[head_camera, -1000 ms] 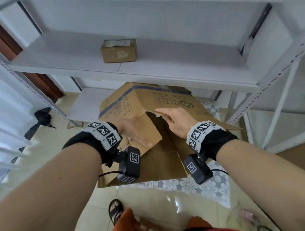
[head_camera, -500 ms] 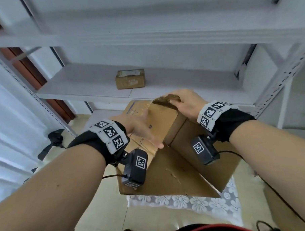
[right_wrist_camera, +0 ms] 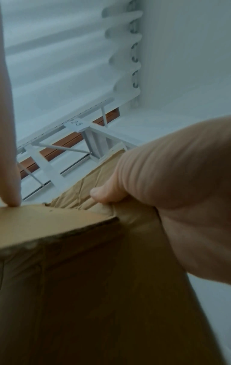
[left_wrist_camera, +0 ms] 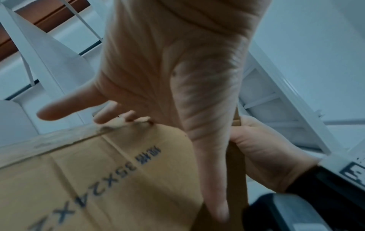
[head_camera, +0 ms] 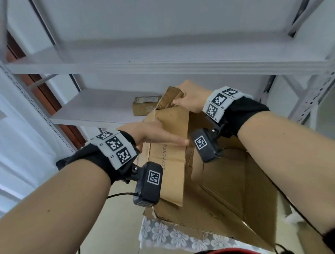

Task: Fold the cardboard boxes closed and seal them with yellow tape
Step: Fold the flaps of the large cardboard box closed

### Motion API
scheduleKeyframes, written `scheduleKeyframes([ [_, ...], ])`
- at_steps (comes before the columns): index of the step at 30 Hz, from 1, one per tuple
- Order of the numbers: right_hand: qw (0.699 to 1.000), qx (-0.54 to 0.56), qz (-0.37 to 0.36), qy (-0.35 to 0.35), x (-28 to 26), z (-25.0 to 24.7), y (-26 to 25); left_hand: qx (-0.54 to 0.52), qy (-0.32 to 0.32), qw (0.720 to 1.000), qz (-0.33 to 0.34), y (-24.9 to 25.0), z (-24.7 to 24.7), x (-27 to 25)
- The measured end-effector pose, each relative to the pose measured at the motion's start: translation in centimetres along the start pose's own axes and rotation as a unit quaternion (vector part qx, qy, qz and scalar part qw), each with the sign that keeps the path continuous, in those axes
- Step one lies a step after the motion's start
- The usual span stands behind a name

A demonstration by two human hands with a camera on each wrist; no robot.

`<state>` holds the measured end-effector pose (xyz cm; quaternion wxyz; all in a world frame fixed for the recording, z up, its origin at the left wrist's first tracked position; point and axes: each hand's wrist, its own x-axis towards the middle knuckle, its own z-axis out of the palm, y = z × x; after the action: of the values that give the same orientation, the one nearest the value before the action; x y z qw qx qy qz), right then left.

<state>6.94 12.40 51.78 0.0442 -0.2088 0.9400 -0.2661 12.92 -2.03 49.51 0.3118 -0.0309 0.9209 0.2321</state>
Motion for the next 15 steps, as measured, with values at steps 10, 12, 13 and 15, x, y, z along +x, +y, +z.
scheduleKeyframes([
  [10, 0.998, -0.042, -0.038, -0.016, 0.6, 1.6, -2.0, -0.011, 0.137, 0.99, -0.039, 1.0, 1.7, 1.3],
  [12, 0.998, -0.05, -0.045, -0.006, 0.1, 1.5, -1.4, -0.022, 0.14, 0.99, -0.01, 1.1, 1.6, 1.0],
  [13, 0.998, -0.055, -0.043, -0.001, -0.2, 1.2, -0.8, -0.028, 0.136, 0.99, 0.007, 1.1, 1.4, 0.8],
  [15, 0.998, -0.064, -0.026, 0.011, -0.9, 1.0, 0.8, -0.04, 0.121, 0.992, 0.026, 0.8, 1.0, 0.4],
])
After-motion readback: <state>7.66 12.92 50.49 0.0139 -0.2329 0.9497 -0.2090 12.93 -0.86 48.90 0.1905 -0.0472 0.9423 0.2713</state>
